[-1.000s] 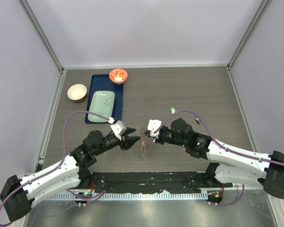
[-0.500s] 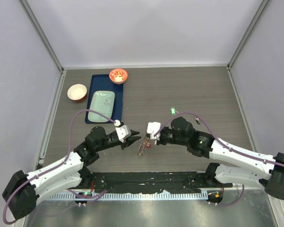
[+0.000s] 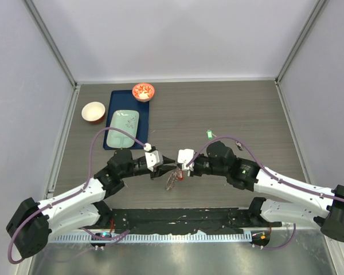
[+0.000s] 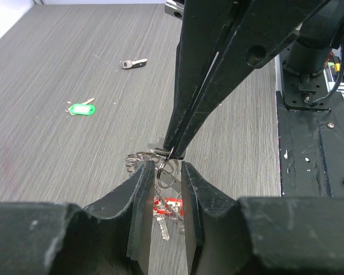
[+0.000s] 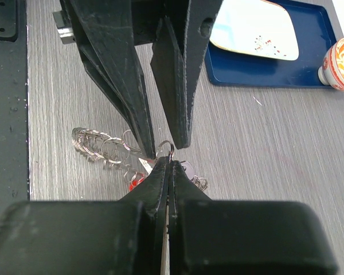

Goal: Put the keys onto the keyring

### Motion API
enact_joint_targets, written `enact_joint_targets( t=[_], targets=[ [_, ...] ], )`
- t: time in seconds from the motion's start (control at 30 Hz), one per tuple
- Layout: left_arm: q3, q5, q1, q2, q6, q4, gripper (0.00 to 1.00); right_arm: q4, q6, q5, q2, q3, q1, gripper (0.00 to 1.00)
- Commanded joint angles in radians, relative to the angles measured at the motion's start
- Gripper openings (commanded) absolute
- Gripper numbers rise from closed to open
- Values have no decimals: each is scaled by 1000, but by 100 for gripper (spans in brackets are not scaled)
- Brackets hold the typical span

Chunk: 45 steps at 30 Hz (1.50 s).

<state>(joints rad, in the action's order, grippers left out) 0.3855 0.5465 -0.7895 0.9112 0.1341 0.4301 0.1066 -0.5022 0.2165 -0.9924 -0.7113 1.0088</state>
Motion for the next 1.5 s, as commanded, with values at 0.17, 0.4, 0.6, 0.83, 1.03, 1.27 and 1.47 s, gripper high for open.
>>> enact_joint_targets(
  t=[0.17, 0.4, 0.6, 0.83, 1.03, 1.27, 1.47],
  targets=[
    [67, 0, 6, 43, 10, -16, 25, -48, -12, 15, 17, -51, 5, 1],
    [58, -43, 4, 26, 28, -65, 25, -50, -9, 12, 20, -50, 8, 1],
    [69, -43, 4, 37, 18, -48, 14, -53, -4, 15, 17, -48, 10, 1],
    [59, -104, 4, 28, -65, 15, 0, -50, 2, -17, 37, -39, 11, 1],
    [4, -354, 4, -57, -223, 104, 0, -85, 21, -65, 70, -4, 14, 1],
    [-63, -480, 4, -121, -373, 242, 0, -156, 34, -39, 25, 30, 22, 1],
    [-94, -511, 4, -135, -432, 321, 0, -235, 60, -23, 0, 59, 24, 1]
  ],
)
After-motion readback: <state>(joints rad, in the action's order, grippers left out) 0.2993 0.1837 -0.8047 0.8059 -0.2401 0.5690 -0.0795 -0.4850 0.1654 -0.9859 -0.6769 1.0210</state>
